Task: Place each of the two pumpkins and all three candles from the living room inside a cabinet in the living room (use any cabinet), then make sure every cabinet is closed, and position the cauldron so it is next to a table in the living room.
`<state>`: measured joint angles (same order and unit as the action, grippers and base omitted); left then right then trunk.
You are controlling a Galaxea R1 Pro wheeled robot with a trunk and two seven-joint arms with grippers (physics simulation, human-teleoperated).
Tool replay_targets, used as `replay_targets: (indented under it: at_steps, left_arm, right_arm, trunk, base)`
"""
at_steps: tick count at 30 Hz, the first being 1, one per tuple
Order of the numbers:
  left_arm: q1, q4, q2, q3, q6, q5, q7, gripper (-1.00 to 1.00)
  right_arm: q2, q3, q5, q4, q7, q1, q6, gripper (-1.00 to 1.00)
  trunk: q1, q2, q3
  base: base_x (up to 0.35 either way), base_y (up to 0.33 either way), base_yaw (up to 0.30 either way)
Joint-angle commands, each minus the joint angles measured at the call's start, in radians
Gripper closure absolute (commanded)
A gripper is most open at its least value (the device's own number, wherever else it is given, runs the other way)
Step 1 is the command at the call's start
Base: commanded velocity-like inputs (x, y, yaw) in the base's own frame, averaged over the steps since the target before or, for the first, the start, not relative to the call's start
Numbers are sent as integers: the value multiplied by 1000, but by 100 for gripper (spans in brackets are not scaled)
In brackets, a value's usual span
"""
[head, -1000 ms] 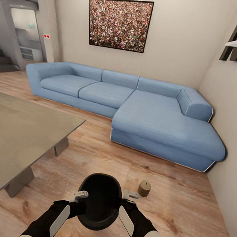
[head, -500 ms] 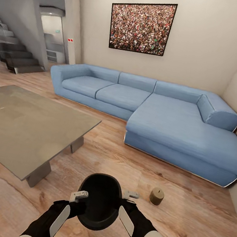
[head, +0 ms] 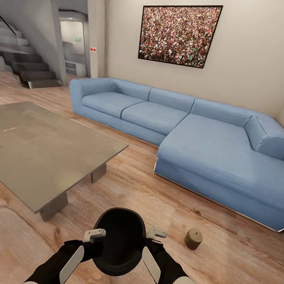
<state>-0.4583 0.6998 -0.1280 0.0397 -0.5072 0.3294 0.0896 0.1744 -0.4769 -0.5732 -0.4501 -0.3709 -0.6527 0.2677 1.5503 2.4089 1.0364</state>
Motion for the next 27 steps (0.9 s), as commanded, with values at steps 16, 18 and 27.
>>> replay_targets:
  at_steps: [16,18,27]
  left_arm:
    - [0,1,1,-11,-1,-9,-1,100]
    - [0,1,1,-11,-1,-9,-1,100]
    - [0,1,1,-11,-1,-9,-1,100]
  right_arm:
    - [0,12,-2,-4,99,-1,-4,100]
    - [0,12,-2,-4,99,-1,-4,100]
    - [0,11,-2,-4,99,-1,-4,100]
  trunk:
    - [0,0,0]
    - [0,0,0]
    - [0,0,0]
  base:
    - [0,-3,167]
    - [0,-94,281]
    - [71,-135,260]
